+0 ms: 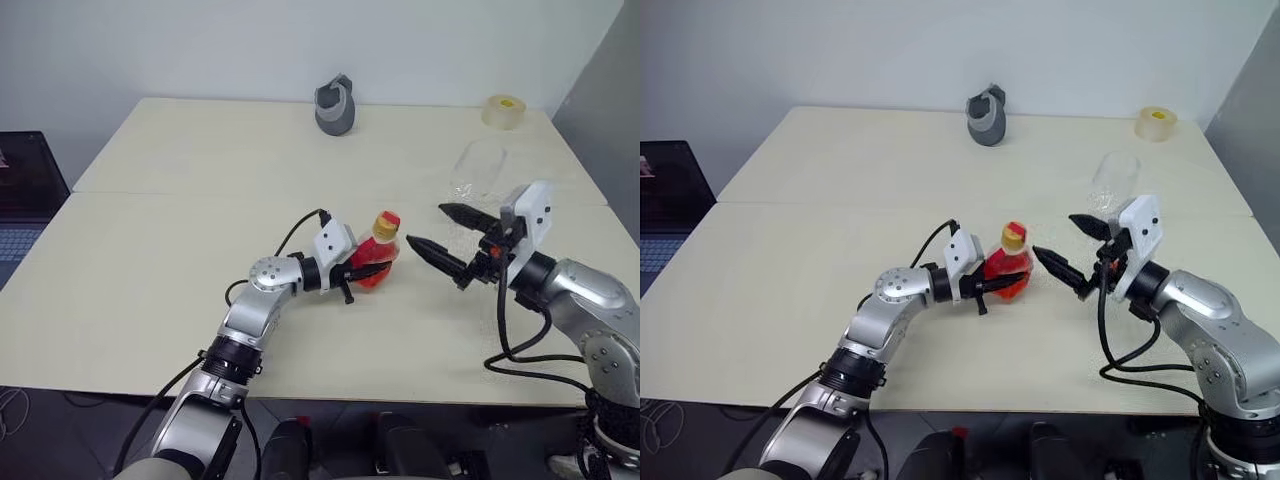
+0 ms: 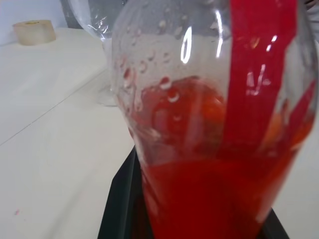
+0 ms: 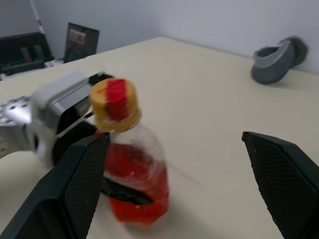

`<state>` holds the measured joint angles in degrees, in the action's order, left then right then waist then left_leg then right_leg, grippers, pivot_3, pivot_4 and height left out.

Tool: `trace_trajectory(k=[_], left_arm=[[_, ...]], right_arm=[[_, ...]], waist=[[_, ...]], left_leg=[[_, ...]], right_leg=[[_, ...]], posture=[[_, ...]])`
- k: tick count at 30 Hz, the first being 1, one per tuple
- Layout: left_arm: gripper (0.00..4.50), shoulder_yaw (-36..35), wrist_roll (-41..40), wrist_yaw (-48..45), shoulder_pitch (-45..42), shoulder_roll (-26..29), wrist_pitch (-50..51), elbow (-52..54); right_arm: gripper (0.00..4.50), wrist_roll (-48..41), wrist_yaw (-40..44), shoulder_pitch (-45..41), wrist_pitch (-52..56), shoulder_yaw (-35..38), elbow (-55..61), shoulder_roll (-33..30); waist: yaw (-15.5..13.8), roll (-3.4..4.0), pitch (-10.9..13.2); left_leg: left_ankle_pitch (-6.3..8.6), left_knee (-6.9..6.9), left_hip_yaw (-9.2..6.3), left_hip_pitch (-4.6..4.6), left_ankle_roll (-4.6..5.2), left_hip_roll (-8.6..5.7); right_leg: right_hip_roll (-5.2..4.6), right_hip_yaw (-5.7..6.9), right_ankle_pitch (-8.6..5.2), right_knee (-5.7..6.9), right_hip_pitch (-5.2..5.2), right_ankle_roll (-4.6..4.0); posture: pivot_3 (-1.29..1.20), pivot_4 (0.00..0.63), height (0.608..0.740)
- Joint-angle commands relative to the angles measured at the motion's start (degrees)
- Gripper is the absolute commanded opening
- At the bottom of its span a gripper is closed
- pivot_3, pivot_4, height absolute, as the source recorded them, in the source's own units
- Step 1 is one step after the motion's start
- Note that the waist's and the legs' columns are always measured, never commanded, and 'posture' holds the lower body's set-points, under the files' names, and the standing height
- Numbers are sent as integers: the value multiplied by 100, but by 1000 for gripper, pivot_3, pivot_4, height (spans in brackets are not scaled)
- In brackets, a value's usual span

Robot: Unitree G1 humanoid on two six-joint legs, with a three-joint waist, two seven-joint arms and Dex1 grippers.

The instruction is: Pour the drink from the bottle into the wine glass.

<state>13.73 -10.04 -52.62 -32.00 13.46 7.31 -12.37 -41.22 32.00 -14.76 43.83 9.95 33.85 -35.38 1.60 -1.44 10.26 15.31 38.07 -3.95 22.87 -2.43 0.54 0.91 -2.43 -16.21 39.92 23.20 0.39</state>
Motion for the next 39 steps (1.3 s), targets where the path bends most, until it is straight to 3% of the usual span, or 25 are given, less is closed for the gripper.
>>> trace_trajectory(k=[1, 9, 19, 22, 29, 36, 39], left_arm=[[774, -68, -73, -2, -39, -19, -108, 224], [774, -46, -72, -2, -51, -52, -99, 221], [774, -52, -65, -9, -72, -54, -90, 207], [774, -57, -62, 1, -70, -52, -86, 211], [774, -58, -63, 10, -56, -40, -80, 229], [774, -58, -74, -1, -40, -30, -77, 257], [774, -65, -77, -6, -31, -31, -69, 271]], right_arm=[[4500, -356, 56, -84, 95, 104, 333, -74], [4500, -145, -470, -577, 105, -512, 210, 411], [4500, 224, -472, -934, -152, -806, -212, 730], [3905, 232, -461, -955, -153, -834, -227, 777], [1328, 242, -442, -913, -206, -890, -162, 857], [1227, -259, -335, -832, -201, -640, -41, 1036], [1227, 494, -160, -841, -777, -905, 49, 780]], waist=[[3, 0, 0], [4, 0, 0], [3, 0, 0], [3, 0, 0], [4, 0, 0], [4, 0, 0], [4, 1, 0]], left_leg=[[0, 0, 1, -1, 0, 0], [0, 0, -1, 0, 0, 1], [0, 1, -2, 1, 0, 0], [0, 1, -3, 1, 0, 1], [0, 1, -3, 1, 0, 1], [0, 1, -5, 1, 0, 1], [0, 1, -3, 1, 0, 0]], right_leg=[[0, -1, 0, 0, 0, 0], [2, 2, 0, 0, 0, 1], [0, 1, 0, -1, 0, 0], [0, 2, 0, -1, 0, 0], [0, 1, 0, 0, 0, 0], [0, 2, 0, -1, 0, 0], [0, 1, 0, -1, 0, 0]], posture=[[0, 150, 740], [0, 150, 740], [0, 150, 740], [0, 150, 740], [0, 150, 740], [0, 150, 740], [0, 150, 740]])
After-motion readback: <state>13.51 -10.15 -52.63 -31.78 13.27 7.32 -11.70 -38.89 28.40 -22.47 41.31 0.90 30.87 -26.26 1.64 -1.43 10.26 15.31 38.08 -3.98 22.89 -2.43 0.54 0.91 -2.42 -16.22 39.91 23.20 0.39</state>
